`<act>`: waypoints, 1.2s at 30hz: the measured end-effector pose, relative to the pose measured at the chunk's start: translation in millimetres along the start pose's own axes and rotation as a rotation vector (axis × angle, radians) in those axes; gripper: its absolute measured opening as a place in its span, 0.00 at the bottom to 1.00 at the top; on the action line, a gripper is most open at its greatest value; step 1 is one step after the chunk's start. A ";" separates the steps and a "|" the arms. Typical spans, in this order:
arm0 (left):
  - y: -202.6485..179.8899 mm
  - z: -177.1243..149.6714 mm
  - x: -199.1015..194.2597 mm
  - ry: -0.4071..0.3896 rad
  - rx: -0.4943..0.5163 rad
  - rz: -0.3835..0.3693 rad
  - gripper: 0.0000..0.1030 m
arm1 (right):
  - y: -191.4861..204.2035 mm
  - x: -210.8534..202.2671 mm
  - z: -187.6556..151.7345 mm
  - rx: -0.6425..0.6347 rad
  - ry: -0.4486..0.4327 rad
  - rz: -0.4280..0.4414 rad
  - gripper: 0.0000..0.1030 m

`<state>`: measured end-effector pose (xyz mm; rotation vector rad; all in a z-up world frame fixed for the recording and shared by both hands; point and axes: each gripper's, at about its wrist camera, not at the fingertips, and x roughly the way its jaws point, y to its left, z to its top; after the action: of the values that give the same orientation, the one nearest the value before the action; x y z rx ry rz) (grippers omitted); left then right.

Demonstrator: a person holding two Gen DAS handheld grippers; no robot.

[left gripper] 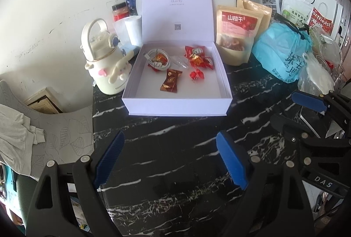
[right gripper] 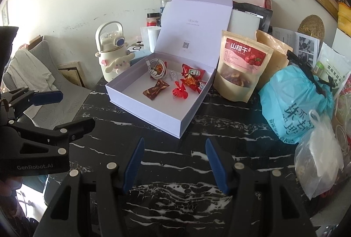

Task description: Organize objects

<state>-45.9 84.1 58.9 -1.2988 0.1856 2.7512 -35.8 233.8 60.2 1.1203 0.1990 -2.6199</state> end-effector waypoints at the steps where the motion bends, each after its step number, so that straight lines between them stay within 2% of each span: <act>1: 0.1 -1.8 -0.7 0.000 -0.001 0.002 0.83 | 0.3 0.2 -1.6 0.003 0.002 0.000 0.57; 13: 6.0 -17.0 1.4 0.029 -0.032 -0.004 0.83 | 4.3 1.5 -10.9 0.018 0.020 -0.009 0.57; 36: 15.8 -16.9 6.9 0.054 -0.047 0.017 0.83 | 7.9 7.5 -4.9 -0.005 0.025 -0.004 0.57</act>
<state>-39.5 66.2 44.0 -1.3909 0.1371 2.7528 -35.0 225.9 51.3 1.1524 0.2126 -2.6087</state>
